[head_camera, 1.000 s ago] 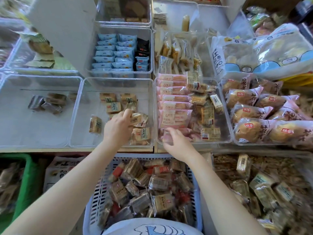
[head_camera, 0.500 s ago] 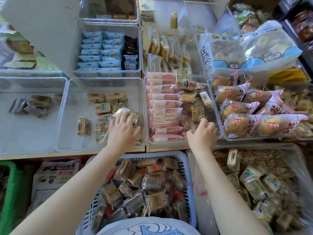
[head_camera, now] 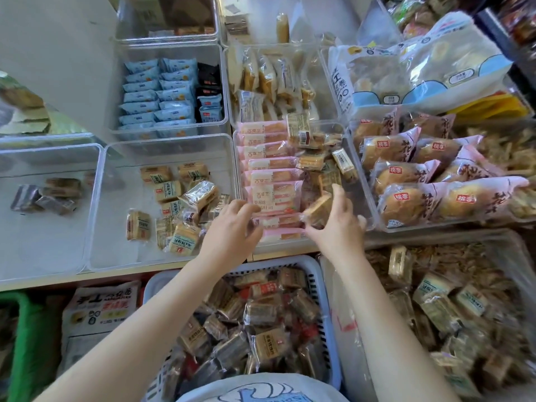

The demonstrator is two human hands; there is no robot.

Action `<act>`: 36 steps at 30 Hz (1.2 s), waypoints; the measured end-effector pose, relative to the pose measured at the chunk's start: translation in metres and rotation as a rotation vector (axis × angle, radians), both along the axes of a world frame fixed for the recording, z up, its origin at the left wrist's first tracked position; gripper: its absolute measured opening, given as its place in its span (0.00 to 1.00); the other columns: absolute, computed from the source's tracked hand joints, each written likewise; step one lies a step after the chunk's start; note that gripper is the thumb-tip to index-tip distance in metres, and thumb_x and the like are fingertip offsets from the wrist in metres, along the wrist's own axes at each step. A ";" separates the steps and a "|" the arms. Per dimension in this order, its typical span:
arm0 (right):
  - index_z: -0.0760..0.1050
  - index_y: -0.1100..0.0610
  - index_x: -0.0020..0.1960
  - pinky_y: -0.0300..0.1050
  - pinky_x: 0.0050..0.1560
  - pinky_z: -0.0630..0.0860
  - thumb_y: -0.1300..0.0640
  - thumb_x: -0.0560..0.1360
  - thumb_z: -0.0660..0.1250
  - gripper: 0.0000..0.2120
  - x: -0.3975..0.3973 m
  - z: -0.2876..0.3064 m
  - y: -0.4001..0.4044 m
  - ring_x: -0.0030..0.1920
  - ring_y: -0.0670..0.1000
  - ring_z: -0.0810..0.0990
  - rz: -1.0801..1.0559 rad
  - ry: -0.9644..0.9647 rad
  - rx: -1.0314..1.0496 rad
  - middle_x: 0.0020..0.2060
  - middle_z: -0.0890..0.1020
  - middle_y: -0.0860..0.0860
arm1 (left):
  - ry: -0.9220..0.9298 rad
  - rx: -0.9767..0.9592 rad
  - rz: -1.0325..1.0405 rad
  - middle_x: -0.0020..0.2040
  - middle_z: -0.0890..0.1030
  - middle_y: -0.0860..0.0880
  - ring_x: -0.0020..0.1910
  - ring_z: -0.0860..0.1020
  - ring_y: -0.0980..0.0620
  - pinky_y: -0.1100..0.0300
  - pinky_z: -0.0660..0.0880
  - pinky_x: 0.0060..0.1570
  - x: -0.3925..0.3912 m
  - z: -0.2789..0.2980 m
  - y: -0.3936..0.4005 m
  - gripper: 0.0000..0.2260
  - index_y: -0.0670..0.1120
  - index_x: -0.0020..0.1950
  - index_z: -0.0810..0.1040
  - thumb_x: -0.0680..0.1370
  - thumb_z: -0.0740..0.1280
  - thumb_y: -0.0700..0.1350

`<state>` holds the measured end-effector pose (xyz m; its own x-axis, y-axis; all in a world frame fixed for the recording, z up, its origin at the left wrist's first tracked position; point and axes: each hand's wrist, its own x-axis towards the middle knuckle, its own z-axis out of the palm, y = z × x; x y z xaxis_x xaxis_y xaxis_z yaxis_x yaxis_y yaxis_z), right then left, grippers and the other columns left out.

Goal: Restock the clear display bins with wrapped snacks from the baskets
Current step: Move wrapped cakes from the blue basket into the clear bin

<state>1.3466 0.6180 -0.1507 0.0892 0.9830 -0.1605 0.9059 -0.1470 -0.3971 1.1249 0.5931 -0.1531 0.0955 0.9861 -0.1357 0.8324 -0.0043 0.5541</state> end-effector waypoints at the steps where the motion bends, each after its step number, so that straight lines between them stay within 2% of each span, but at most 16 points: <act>1: 0.47 0.50 0.79 0.62 0.71 0.61 0.46 0.69 0.77 0.50 -0.005 0.005 -0.006 0.65 0.57 0.74 0.077 0.070 0.039 0.71 0.70 0.55 | -0.092 -0.071 0.027 0.61 0.76 0.52 0.58 0.75 0.54 0.56 0.76 0.56 0.003 0.005 0.003 0.17 0.49 0.68 0.73 0.81 0.63 0.52; 3: 0.49 0.49 0.79 0.60 0.71 0.62 0.49 0.69 0.78 0.50 -0.017 0.011 -0.015 0.67 0.55 0.72 0.214 0.174 0.091 0.70 0.70 0.54 | -0.326 -0.215 0.089 0.55 0.79 0.55 0.49 0.79 0.59 0.59 0.80 0.49 0.009 0.011 0.008 0.18 0.49 0.69 0.72 0.81 0.64 0.53; 6: 0.53 0.51 0.79 0.58 0.70 0.64 0.47 0.71 0.74 0.45 -0.037 0.012 -0.021 0.69 0.53 0.70 0.358 0.215 0.154 0.70 0.71 0.53 | -0.500 -0.297 0.127 0.52 0.81 0.55 0.48 0.81 0.59 0.55 0.81 0.51 0.012 0.012 0.011 0.23 0.51 0.71 0.71 0.78 0.68 0.55; 8: 0.55 0.52 0.79 0.59 0.70 0.66 0.50 0.71 0.73 0.43 -0.049 0.009 -0.022 0.71 0.53 0.69 0.416 0.226 0.165 0.72 0.70 0.52 | -0.514 -0.265 0.151 0.51 0.82 0.54 0.47 0.82 0.59 0.55 0.81 0.50 0.010 0.011 0.009 0.22 0.52 0.70 0.71 0.77 0.70 0.52; 11: 0.52 0.49 0.80 0.57 0.71 0.63 0.44 0.74 0.69 0.41 -0.064 0.003 -0.019 0.75 0.52 0.65 0.473 0.240 0.130 0.76 0.66 0.51 | -0.510 -0.160 0.240 0.49 0.83 0.54 0.40 0.81 0.62 0.61 0.79 0.39 -0.007 0.008 0.003 0.23 0.54 0.71 0.68 0.78 0.70 0.48; 13: 0.50 0.46 0.81 0.56 0.73 0.60 0.45 0.76 0.69 0.40 -0.069 -0.001 -0.016 0.76 0.51 0.61 0.505 0.190 0.047 0.78 0.61 0.49 | -0.511 -0.101 0.341 0.49 0.83 0.54 0.38 0.82 0.58 0.57 0.81 0.36 -0.030 0.004 -0.001 0.26 0.58 0.74 0.64 0.79 0.69 0.45; 15: 0.55 0.47 0.80 0.56 0.75 0.59 0.48 0.79 0.65 0.32 -0.073 -0.004 -0.014 0.76 0.53 0.60 0.501 0.123 -0.065 0.78 0.59 0.48 | -0.441 -0.011 0.453 0.51 0.82 0.55 0.36 0.81 0.51 0.51 0.80 0.36 -0.054 0.000 -0.003 0.29 0.63 0.76 0.59 0.80 0.67 0.43; 17: 0.63 0.49 0.77 0.55 0.74 0.60 0.50 0.81 0.61 0.24 -0.075 -0.010 -0.015 0.74 0.55 0.63 0.479 0.096 -0.148 0.78 0.61 0.48 | -0.308 0.113 0.522 0.58 0.75 0.55 0.34 0.75 0.50 0.51 0.77 0.36 -0.074 -0.004 -0.002 0.32 0.65 0.77 0.57 0.81 0.64 0.39; 18: 0.66 0.50 0.75 0.54 0.73 0.62 0.51 0.82 0.60 0.22 -0.077 -0.014 -0.017 0.73 0.55 0.65 0.471 0.091 -0.166 0.77 0.63 0.48 | -0.249 0.162 0.534 0.60 0.73 0.53 0.38 0.74 0.50 0.52 0.76 0.38 -0.081 -0.007 0.000 0.32 0.64 0.77 0.58 0.80 0.62 0.37; 20: 0.71 0.52 0.72 0.54 0.71 0.63 0.52 0.82 0.59 0.19 -0.079 -0.023 -0.021 0.70 0.56 0.69 0.453 0.105 -0.183 0.74 0.66 0.49 | -0.095 0.169 0.490 0.64 0.71 0.45 0.55 0.74 0.45 0.49 0.76 0.51 -0.090 -0.018 0.005 0.30 0.60 0.76 0.64 0.79 0.62 0.35; 21: 0.73 0.53 0.70 0.54 0.70 0.63 0.53 0.83 0.58 0.18 -0.080 -0.026 -0.023 0.70 0.56 0.70 0.447 0.122 -0.190 0.74 0.68 0.50 | 0.023 0.108 0.407 0.69 0.69 0.43 0.65 0.69 0.42 0.44 0.74 0.60 -0.094 -0.027 0.007 0.27 0.59 0.75 0.66 0.79 0.62 0.38; 23: 0.74 0.55 0.69 0.54 0.70 0.62 0.54 0.83 0.57 0.17 -0.079 -0.030 -0.026 0.70 0.54 0.69 0.448 0.136 -0.202 0.73 0.68 0.50 | 0.245 -0.093 0.191 0.79 0.59 0.45 0.77 0.56 0.42 0.36 0.60 0.72 -0.095 -0.044 0.008 0.19 0.60 0.73 0.69 0.81 0.61 0.51; 26: 0.75 0.55 0.68 0.54 0.70 0.63 0.54 0.82 0.59 0.16 -0.073 -0.030 -0.025 0.69 0.53 0.69 0.441 0.144 -0.195 0.70 0.70 0.50 | 0.319 -0.274 0.066 0.82 0.50 0.50 0.80 0.44 0.46 0.38 0.43 0.76 -0.088 -0.058 0.003 0.22 0.60 0.73 0.69 0.82 0.52 0.62; 29: 0.77 0.57 0.63 0.58 0.63 0.71 0.58 0.79 0.64 0.14 -0.056 -0.033 -0.015 0.62 0.54 0.74 0.329 0.140 -0.039 0.62 0.76 0.52 | 0.267 -0.184 0.171 0.80 0.57 0.50 0.80 0.49 0.47 0.38 0.39 0.75 -0.075 -0.054 0.004 0.24 0.57 0.76 0.65 0.82 0.50 0.62; 33: 0.72 0.59 0.68 0.47 0.53 0.75 0.60 0.76 0.68 0.20 -0.027 -0.029 0.011 0.58 0.57 0.74 -0.055 -0.028 0.154 0.61 0.73 0.58 | 0.157 -0.036 0.183 0.79 0.62 0.50 0.79 0.56 0.49 0.41 0.47 0.77 -0.041 -0.052 0.006 0.31 0.54 0.79 0.60 0.79 0.47 0.66; 36: 0.67 0.60 0.70 0.50 0.50 0.75 0.54 0.76 0.70 0.26 -0.008 -0.031 0.030 0.59 0.60 0.74 -0.266 -0.089 0.123 0.62 0.73 0.60 | 0.162 -0.025 0.114 0.78 0.63 0.47 0.78 0.58 0.47 0.42 0.52 0.76 -0.022 -0.058 0.003 0.34 0.53 0.81 0.53 0.78 0.48 0.69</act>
